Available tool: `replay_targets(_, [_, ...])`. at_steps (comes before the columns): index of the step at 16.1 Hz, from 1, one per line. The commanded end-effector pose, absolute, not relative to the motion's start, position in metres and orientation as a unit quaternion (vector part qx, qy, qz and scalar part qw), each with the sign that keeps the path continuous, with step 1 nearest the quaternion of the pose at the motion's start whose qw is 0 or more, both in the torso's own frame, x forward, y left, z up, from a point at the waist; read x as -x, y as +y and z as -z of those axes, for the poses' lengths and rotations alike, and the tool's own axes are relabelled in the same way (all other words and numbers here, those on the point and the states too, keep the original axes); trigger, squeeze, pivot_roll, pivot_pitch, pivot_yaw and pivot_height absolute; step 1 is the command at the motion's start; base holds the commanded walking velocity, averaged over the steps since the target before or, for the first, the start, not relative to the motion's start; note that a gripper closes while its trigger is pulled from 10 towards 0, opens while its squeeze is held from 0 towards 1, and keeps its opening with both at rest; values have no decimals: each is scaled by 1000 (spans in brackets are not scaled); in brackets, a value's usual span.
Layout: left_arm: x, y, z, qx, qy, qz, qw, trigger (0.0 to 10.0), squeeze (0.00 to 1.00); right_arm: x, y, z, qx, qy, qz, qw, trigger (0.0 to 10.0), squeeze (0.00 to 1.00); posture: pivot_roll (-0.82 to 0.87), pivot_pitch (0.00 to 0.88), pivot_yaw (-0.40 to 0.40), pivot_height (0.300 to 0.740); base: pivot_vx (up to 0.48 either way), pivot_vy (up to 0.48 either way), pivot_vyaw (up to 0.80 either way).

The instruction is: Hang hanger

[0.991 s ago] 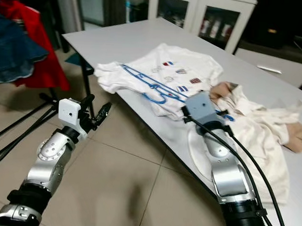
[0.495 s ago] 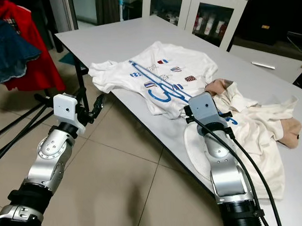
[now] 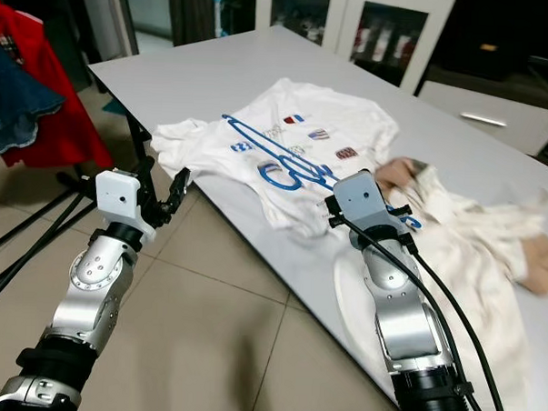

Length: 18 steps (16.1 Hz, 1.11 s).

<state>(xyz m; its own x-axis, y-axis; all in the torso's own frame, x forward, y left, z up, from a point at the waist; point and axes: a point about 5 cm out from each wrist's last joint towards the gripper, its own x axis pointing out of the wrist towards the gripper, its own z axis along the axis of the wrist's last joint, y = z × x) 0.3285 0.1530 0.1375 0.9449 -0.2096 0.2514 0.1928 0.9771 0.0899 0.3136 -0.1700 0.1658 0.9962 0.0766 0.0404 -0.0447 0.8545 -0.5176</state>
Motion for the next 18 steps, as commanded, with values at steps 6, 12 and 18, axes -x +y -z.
replay_targets(6, [-330, 151, -139, -36, -127, 102, 986, 10000, 0, -314, -172, -165, 271, -29, -32, 962, 10000, 0, 61, 59, -13, 740, 444, 0, 0])
replay_targets(12, [-329, 149, -137, -37, -122, 110, 986, 10000, 0, -314, -173, -165, 274, -30, -33, 961, 10000, 0, 58, 59, -12, 740, 332, 0, 0])
replay_targets(18, [-328, 139, -138, -77, -121, 170, 975, 10000, 0, -314, -174, -165, 275, -29, -32, 961, 10000, 0, 57, 57, -10, 740, 0, 0, 0])
